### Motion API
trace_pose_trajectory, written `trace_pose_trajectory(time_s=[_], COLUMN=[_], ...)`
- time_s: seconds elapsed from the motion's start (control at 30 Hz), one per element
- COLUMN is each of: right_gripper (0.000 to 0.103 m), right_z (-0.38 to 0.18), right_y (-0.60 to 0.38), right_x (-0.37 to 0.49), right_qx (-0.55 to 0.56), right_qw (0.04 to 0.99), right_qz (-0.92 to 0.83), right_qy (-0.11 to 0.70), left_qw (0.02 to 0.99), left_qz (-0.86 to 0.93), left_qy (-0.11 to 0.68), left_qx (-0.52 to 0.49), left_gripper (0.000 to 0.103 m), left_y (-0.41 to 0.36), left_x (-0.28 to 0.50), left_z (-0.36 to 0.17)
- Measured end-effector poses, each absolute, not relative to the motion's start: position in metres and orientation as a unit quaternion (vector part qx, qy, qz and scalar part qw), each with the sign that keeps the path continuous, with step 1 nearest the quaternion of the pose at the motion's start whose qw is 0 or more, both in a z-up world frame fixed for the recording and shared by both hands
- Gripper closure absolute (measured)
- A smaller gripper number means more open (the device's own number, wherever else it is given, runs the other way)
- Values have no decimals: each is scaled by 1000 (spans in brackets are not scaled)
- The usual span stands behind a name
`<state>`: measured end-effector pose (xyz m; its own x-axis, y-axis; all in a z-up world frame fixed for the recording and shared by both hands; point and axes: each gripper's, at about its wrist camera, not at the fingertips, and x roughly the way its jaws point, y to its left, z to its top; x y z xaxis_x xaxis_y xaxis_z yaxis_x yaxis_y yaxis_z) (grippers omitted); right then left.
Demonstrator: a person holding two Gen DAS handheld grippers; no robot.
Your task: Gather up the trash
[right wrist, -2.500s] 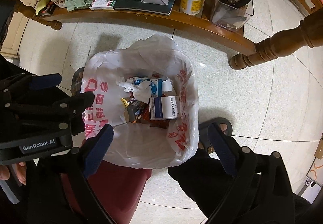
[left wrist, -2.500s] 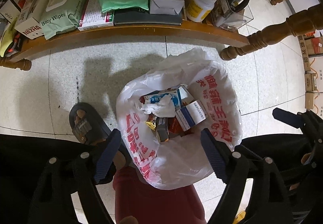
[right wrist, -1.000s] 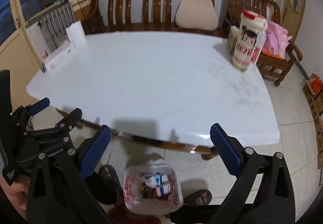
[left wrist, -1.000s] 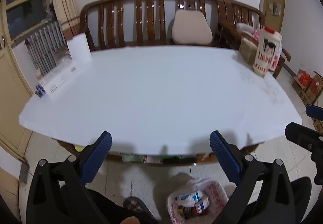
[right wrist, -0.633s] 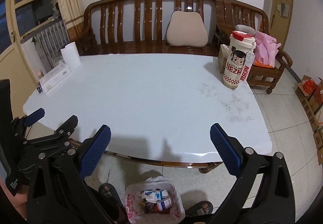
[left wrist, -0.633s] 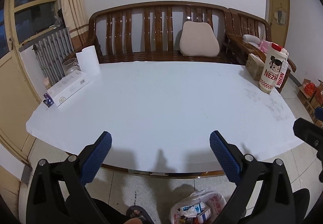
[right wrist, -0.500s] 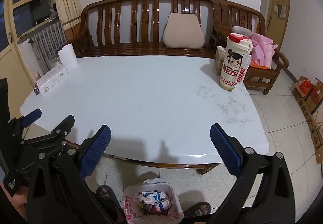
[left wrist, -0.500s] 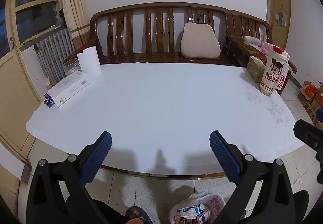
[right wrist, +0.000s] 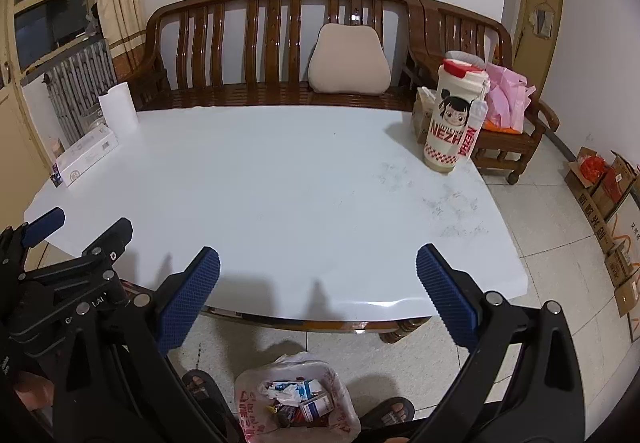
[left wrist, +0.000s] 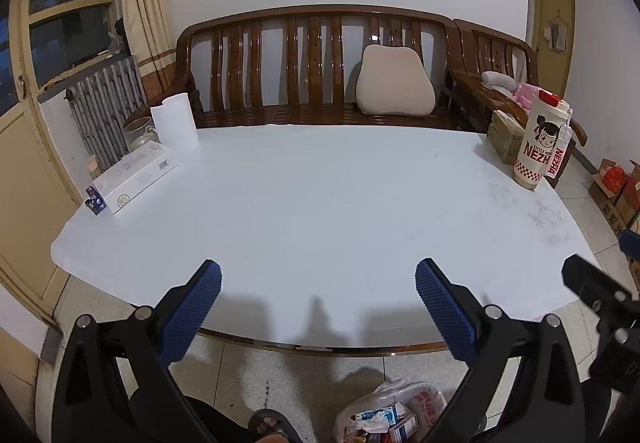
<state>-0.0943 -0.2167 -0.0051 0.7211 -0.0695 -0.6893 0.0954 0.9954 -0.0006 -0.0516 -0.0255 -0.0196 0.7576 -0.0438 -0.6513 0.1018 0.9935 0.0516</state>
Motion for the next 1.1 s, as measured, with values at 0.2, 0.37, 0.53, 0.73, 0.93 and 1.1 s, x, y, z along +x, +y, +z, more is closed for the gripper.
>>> trace_pose_trajectory(time_s=[0.2, 0.37, 0.53, 0.73, 0.93, 1.1], right_gripper=[7, 7, 7, 7, 7, 7], right_z=[-9, -9, -9, -9, -10, -12], right_y=[-213, -215, -216, -216, -216, -217], right_x=[-93, -90, -90, -89, -89, -90], right_qx=[21, 25, 27, 27, 25, 23], right_qw=[927, 927, 926, 926, 926, 926], right_qz=[-45, -50, -52, -52, -52, -53], right_qy=[373, 371, 372, 372, 373, 373], left_qw=[935, 935, 935, 936, 938, 937], left_qz=[-40, -38, -37, -37, -35, -26], left_qy=[349, 350, 349, 348, 342, 343], left_qx=[44, 46, 46, 46, 51, 57], left_gripper=[8, 8, 8, 8, 8, 8], left_y=[-26, -24, -23, -22, -24, -25], left_x=[-50, -49, -48, -48, -51, -51], left_z=[-23, -22, -22, -22, -21, -21])
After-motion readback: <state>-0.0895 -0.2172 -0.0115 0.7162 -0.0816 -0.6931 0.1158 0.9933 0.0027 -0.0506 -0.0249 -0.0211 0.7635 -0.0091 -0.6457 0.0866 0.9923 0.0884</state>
